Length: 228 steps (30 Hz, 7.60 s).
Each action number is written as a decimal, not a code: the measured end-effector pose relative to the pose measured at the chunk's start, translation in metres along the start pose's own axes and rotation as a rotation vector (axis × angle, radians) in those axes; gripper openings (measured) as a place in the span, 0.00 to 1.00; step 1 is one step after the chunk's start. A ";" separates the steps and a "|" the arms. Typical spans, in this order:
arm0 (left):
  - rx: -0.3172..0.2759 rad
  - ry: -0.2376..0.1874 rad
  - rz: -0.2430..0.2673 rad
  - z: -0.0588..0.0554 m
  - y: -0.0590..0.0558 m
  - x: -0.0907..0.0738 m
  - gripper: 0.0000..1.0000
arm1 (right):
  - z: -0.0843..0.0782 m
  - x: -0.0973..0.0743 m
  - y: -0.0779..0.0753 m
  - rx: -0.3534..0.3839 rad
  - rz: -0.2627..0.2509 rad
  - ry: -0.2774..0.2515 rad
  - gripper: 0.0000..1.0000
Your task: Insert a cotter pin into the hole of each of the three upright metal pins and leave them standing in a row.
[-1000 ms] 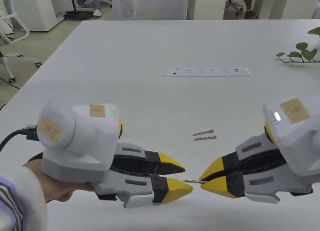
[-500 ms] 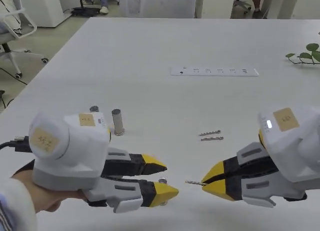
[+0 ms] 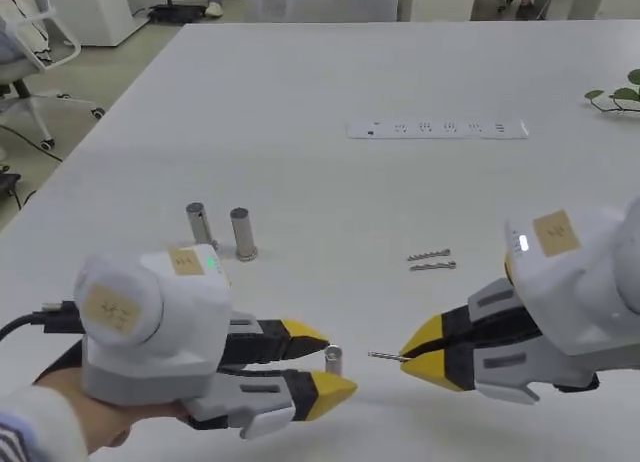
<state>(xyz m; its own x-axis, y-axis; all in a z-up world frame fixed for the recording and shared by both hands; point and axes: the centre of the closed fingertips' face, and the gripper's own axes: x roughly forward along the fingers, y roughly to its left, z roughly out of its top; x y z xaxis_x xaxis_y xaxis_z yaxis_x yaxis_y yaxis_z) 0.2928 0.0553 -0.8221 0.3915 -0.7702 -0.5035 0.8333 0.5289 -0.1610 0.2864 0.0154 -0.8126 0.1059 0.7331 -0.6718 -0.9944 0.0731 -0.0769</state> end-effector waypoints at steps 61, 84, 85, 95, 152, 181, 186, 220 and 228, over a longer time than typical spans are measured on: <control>-0.018 0.003 0.042 -0.013 0.000 0.005 0.08 | 0.010 0.019 0.012 -0.030 0.116 -0.015 0.02; -0.025 -0.004 0.043 -0.013 -0.005 0.004 0.09 | 0.009 0.020 0.013 0.022 0.066 0.011 0.03; -0.027 -0.002 0.046 -0.013 -0.006 0.004 0.09 | 0.010 0.020 0.013 0.022 0.063 0.007 0.02; -0.044 -0.007 0.060 -0.014 -0.008 0.002 0.09 | 0.011 0.019 0.011 0.013 0.038 0.023 0.02; -0.065 -0.017 0.049 -0.014 -0.008 0.001 0.08 | 0.021 0.022 0.010 0.023 0.053 -0.030 0.03; -0.067 0.036 0.082 -0.029 0.006 -0.021 0.28 | 0.032 0.032 0.016 0.101 0.063 -0.075 0.16; -0.067 0.050 0.084 -0.035 0.008 -0.025 0.38 | 0.033 0.037 0.014 0.119 0.057 -0.085 0.16; -0.041 0.013 0.143 -0.040 0.018 -0.036 0.88 | 0.035 0.048 0.010 0.053 0.062 -0.070 0.10; -0.054 0.002 0.137 -0.039 0.019 -0.037 0.87 | 0.041 0.051 0.000 0.029 0.076 -0.069 0.10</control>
<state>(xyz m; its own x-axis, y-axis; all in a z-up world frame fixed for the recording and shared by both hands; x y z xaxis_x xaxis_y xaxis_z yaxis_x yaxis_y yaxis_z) 0.2791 0.1075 -0.8392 0.4991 -0.6891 -0.5254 0.7502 0.6471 -0.1361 0.2916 0.0804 -0.8167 0.0306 0.7821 -0.6224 -0.9994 0.0344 -0.0059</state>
